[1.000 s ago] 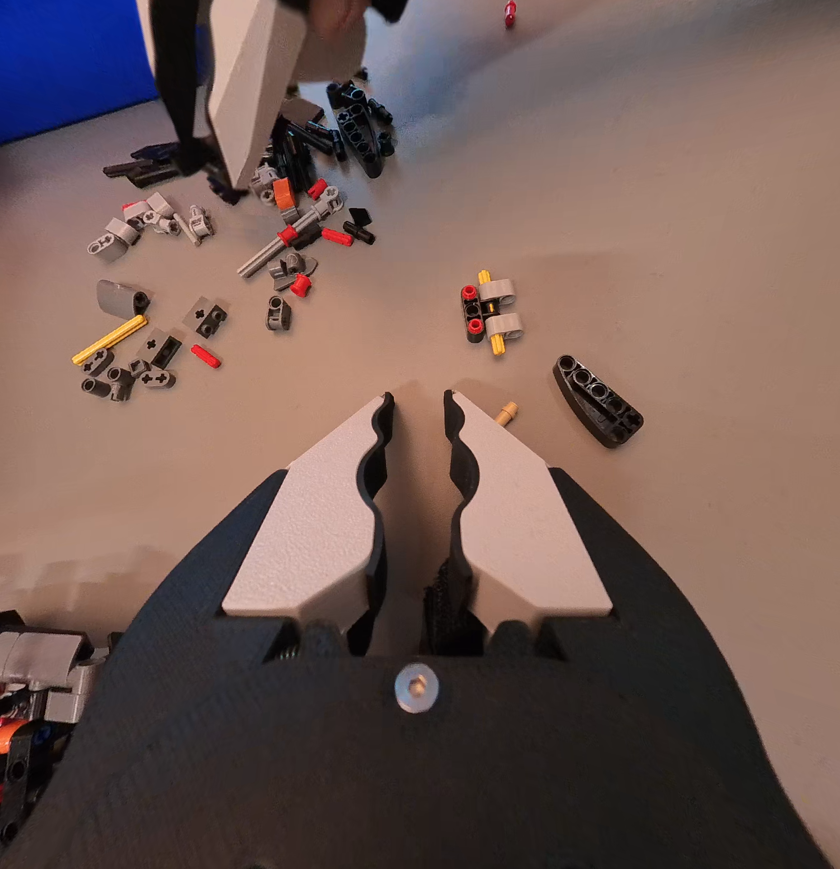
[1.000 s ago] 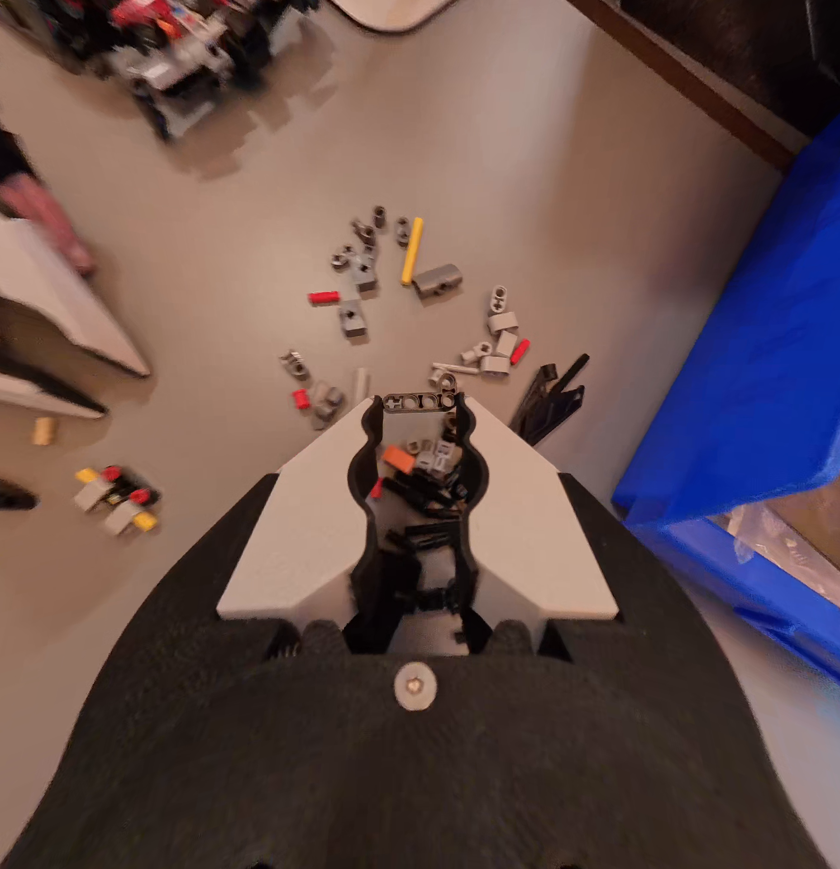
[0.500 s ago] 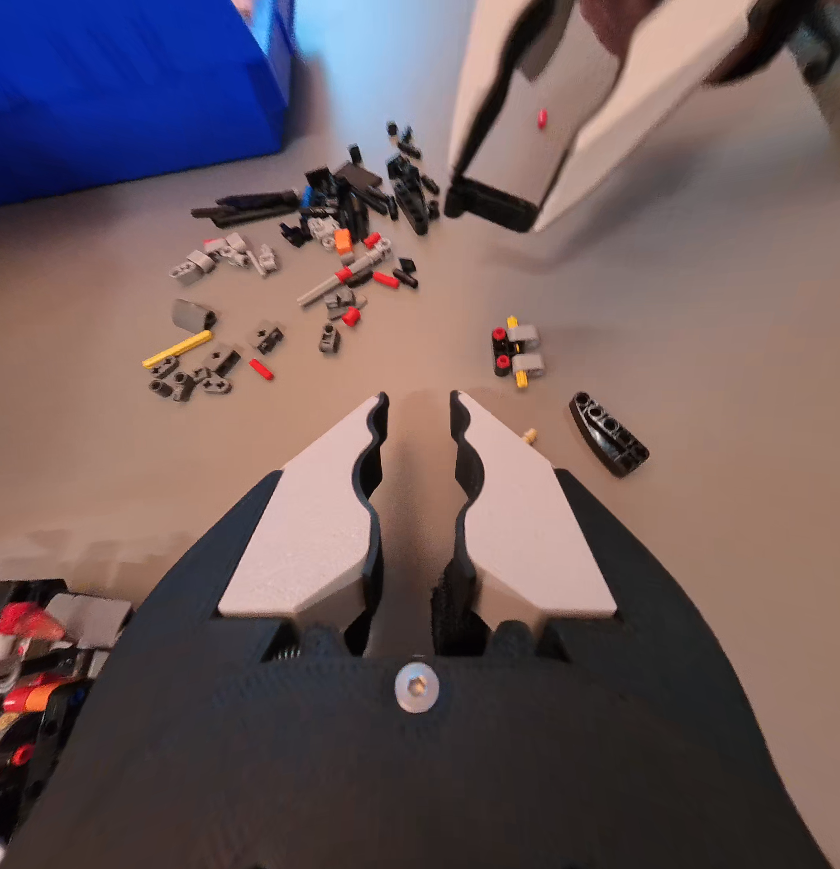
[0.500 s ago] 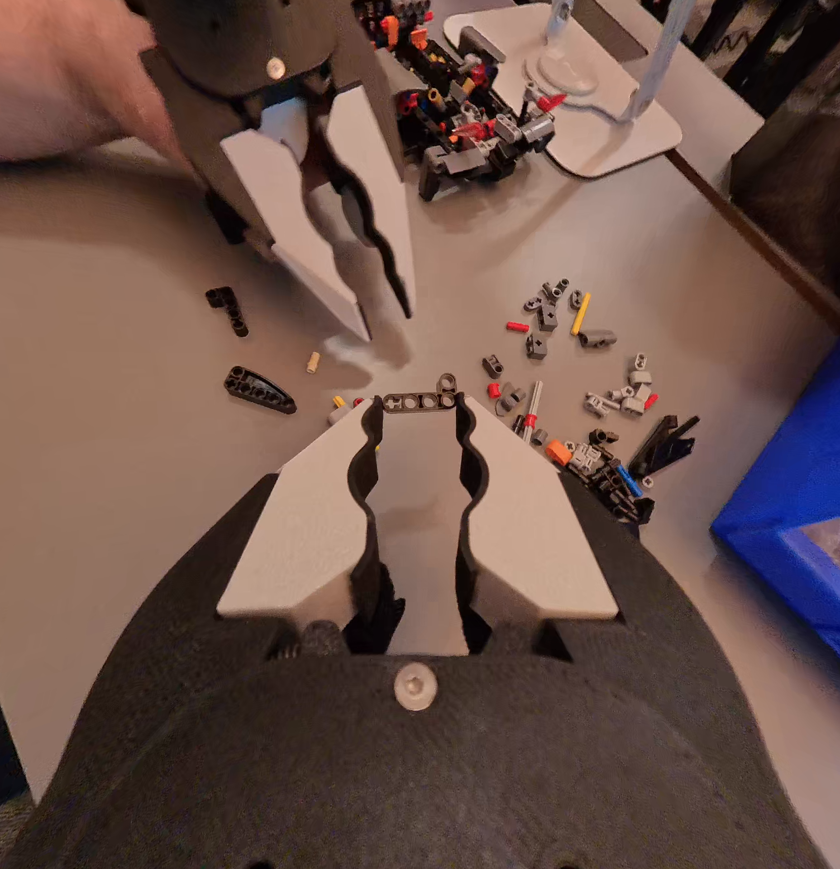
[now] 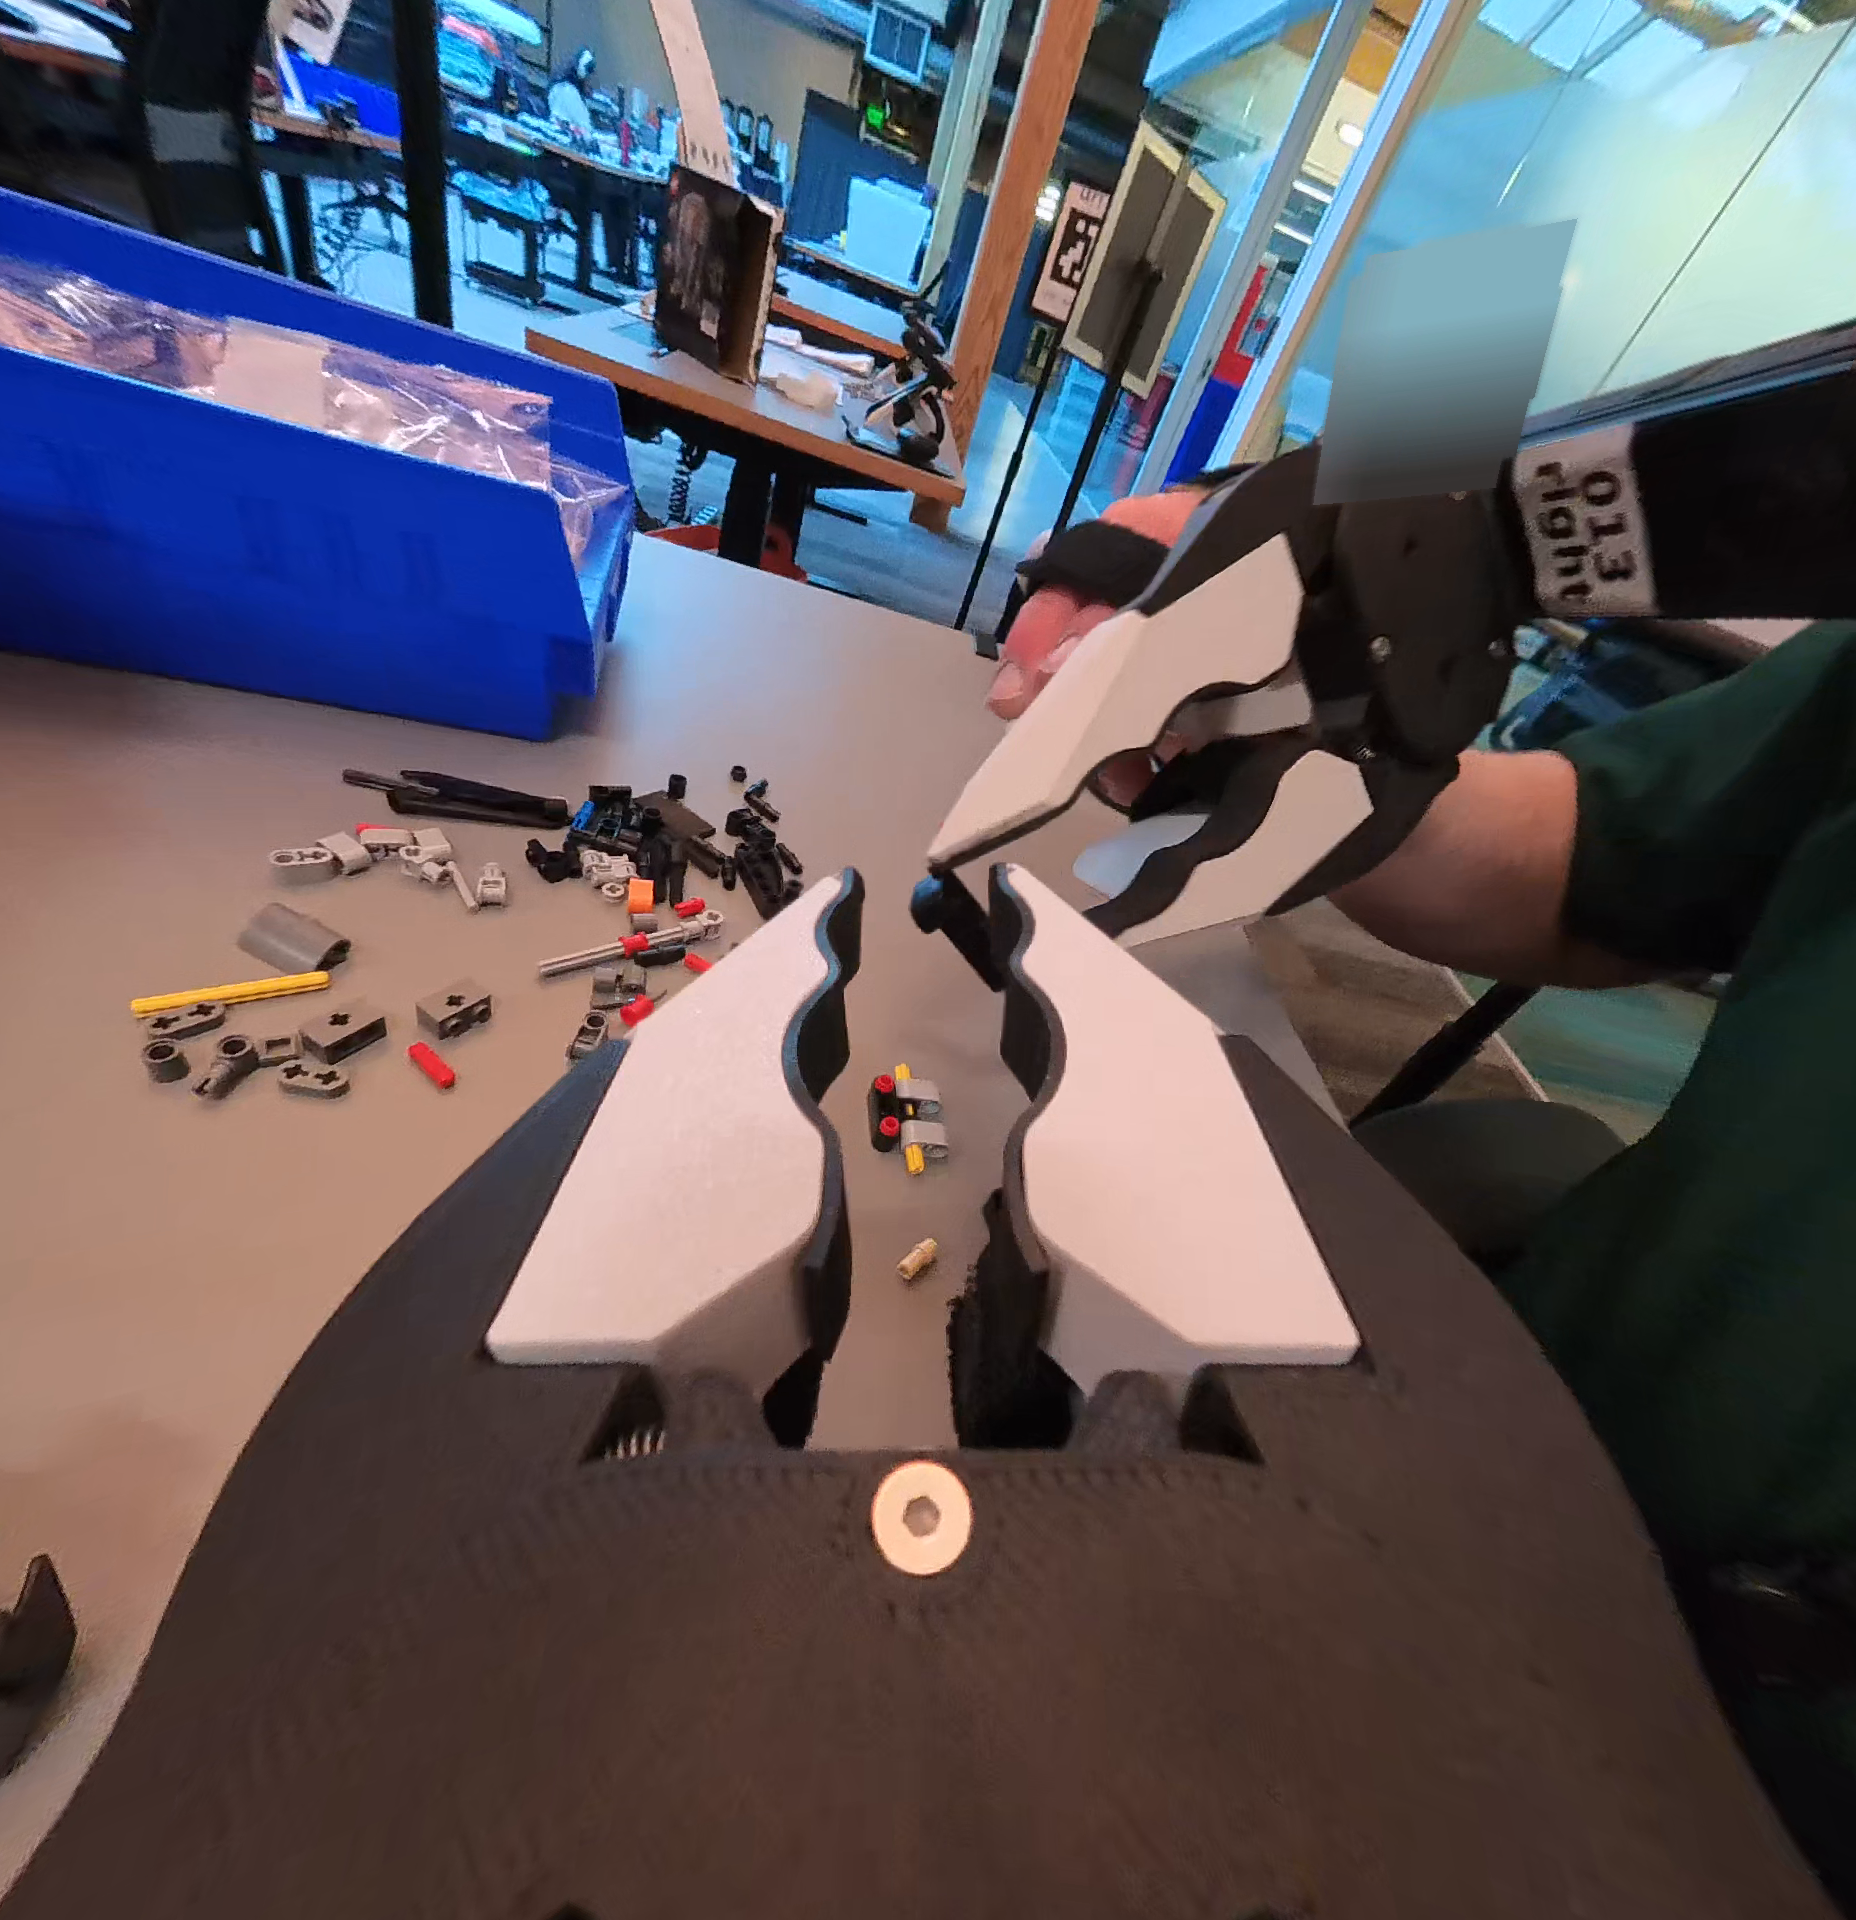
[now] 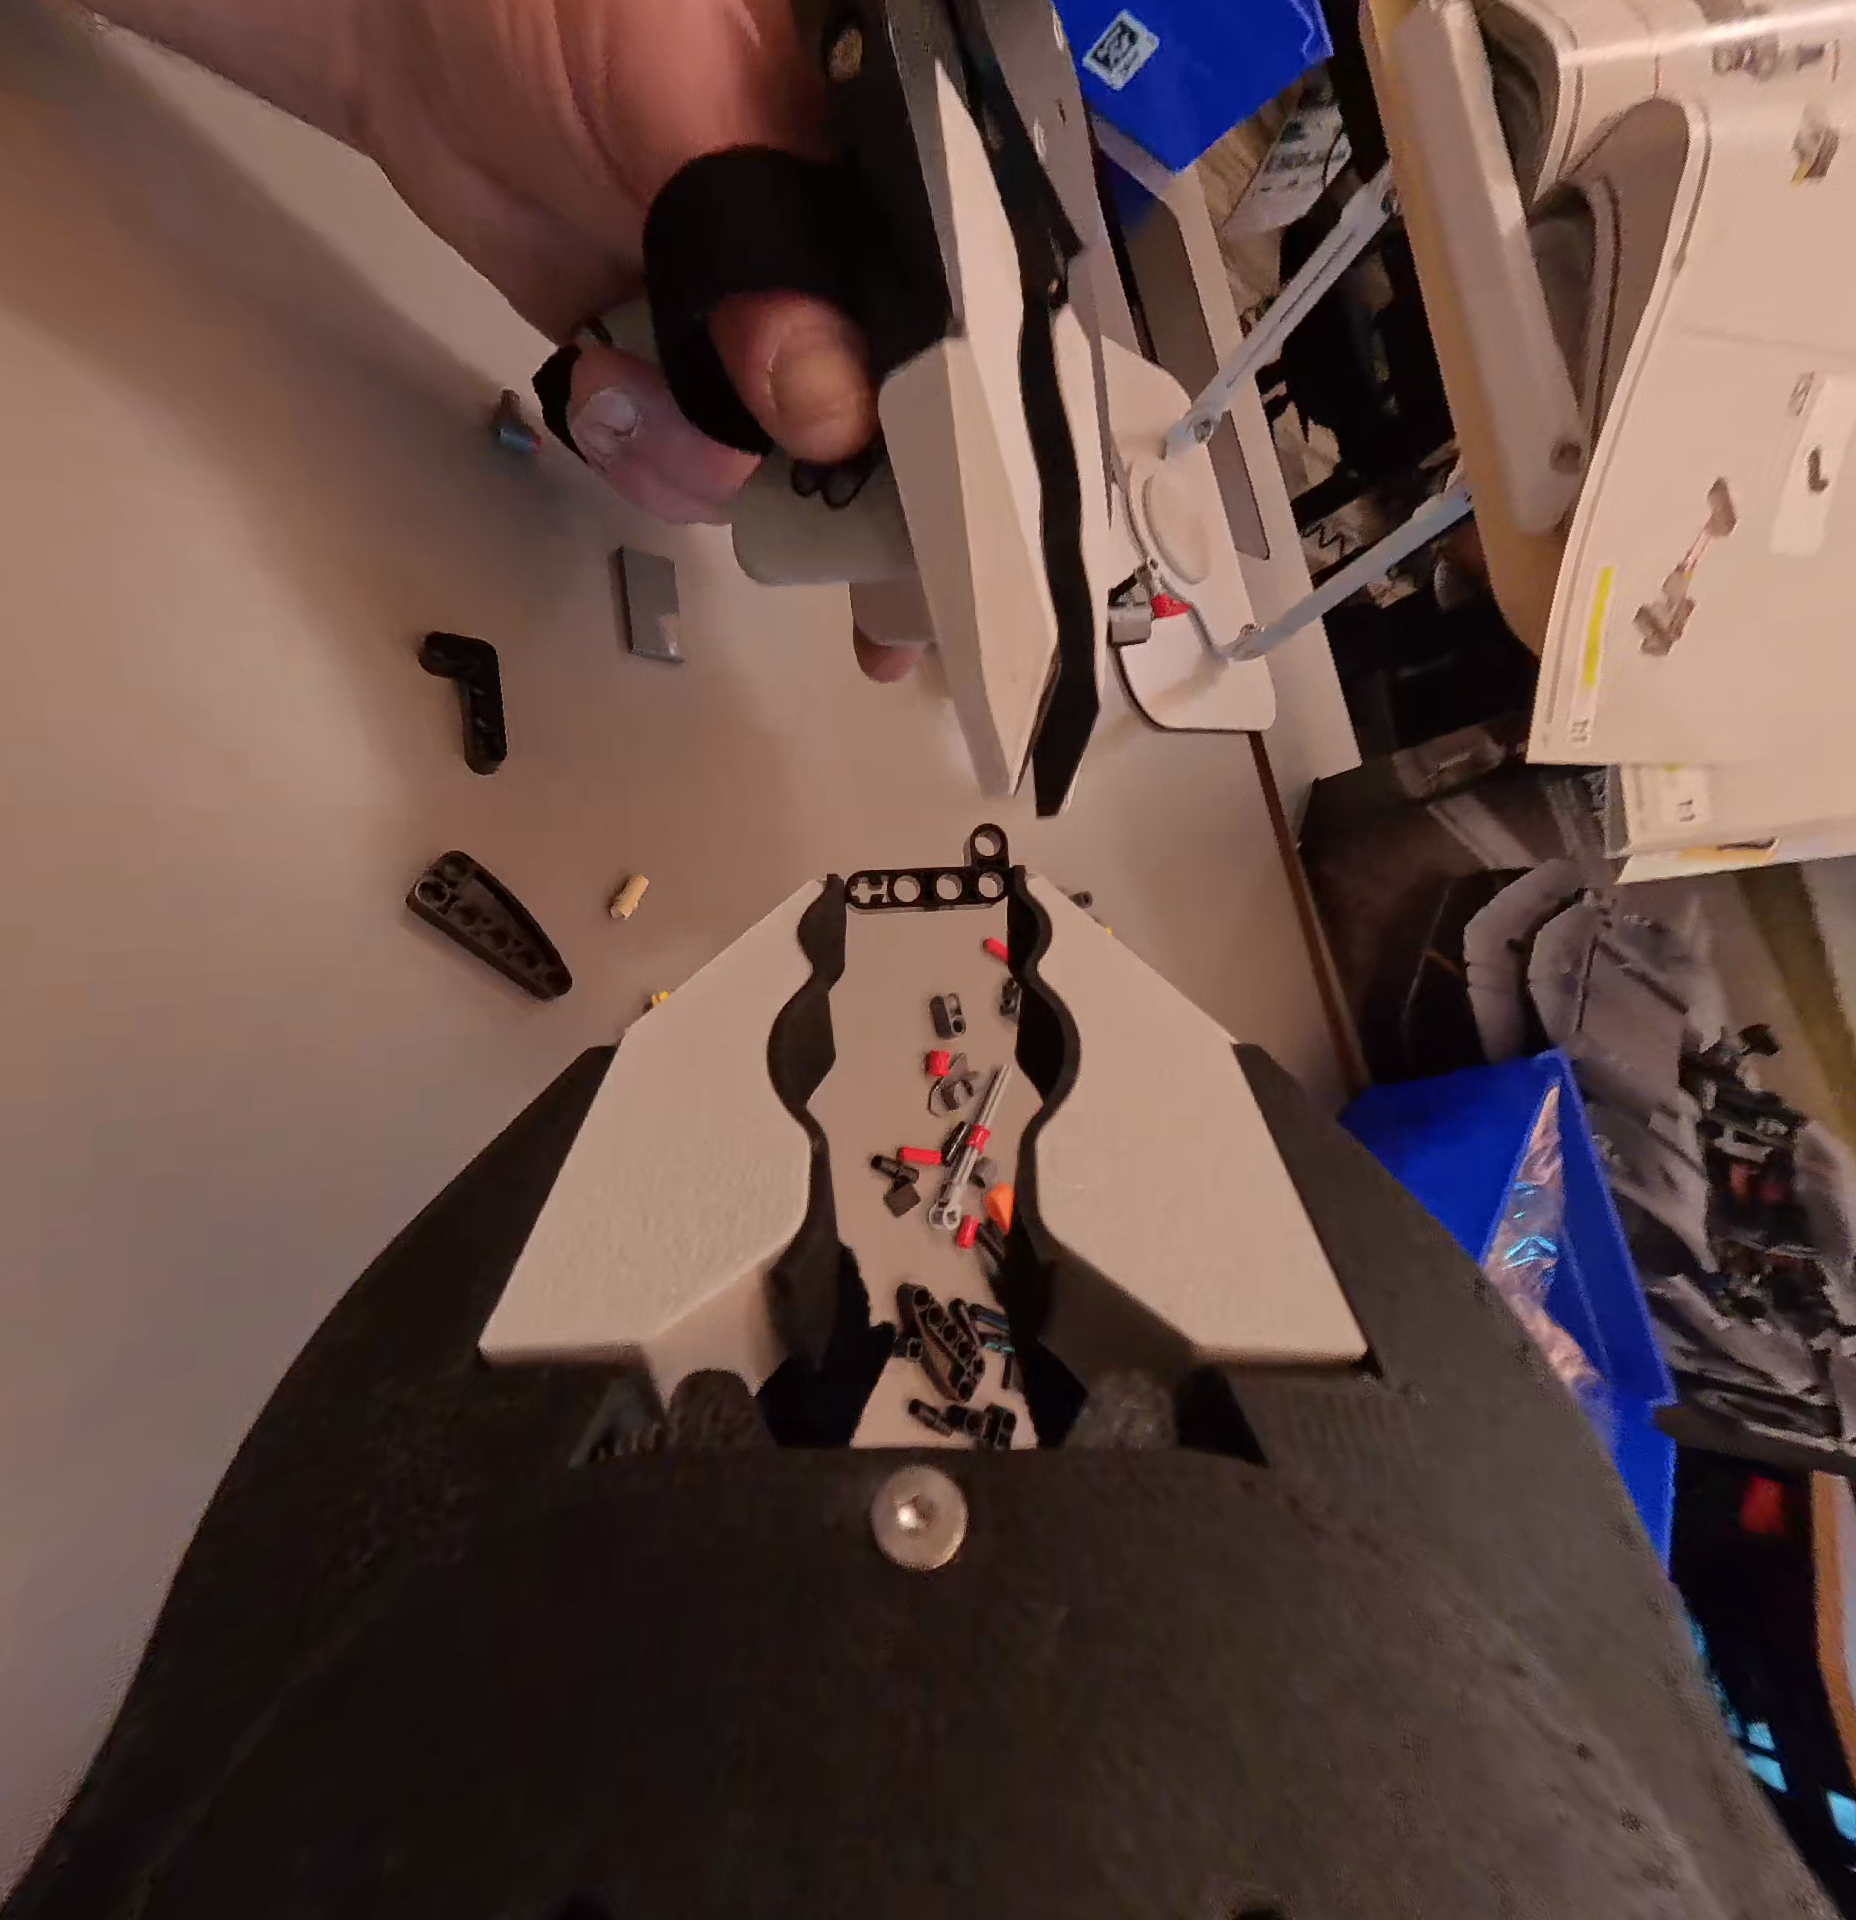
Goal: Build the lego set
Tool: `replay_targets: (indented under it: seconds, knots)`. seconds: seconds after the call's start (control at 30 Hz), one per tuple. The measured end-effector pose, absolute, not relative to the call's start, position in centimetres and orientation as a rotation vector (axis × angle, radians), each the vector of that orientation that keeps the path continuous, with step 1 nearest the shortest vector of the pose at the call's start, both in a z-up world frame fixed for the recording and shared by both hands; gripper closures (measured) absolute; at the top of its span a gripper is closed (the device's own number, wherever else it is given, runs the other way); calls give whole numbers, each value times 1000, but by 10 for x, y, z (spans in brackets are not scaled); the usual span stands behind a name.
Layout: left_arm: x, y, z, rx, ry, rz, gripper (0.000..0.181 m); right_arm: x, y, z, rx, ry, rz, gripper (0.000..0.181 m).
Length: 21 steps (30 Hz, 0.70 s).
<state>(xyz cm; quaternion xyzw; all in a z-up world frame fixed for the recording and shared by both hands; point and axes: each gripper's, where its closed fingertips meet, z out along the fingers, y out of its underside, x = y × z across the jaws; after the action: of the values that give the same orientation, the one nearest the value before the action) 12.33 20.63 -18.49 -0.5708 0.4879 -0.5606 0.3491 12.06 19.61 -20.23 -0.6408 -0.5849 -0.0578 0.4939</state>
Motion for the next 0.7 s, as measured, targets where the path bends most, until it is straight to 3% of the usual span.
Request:
replay_targets:
  seconds: [0.13,0.2,0.63,0.7]
  knots:
    - [127,198,-175,-1452,1232,-1561,166,120,199,-198,-1529,-1432,-181,151]
    - [130,197,-174,-1443,1231,-1526,181,120,197,-194,-1506,-1440,-168,151]
    - [125,203,-170,-1420,1129,-1674,181,117,202,-190,-1507,-1406,-129,151]
    - [125,209,-172,-1456,1091,-1675,170,116,201,-190,-1499,-1415,-130,152]
